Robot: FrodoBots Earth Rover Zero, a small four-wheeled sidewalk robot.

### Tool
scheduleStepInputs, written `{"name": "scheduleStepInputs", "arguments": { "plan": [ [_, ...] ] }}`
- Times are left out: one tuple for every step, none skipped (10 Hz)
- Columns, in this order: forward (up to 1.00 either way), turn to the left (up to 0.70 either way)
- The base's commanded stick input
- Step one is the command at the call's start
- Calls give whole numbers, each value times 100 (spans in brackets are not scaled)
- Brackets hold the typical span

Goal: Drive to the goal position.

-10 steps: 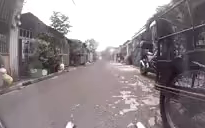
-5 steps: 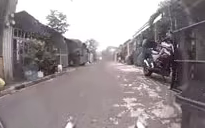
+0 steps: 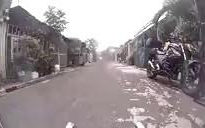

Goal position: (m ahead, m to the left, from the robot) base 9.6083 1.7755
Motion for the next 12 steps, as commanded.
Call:
{"name": "scheduleStepInputs", "arguments": {
  "plan": [
    [70,-14],
    [70,-14],
    [70,-14],
    [70,-14],
    [70,-14],
    [70,-14],
    [70,-14],
    [70,-14],
    [70,-14],
    [70,-14],
    [69,-14],
    [69,-14]
  ]
}}
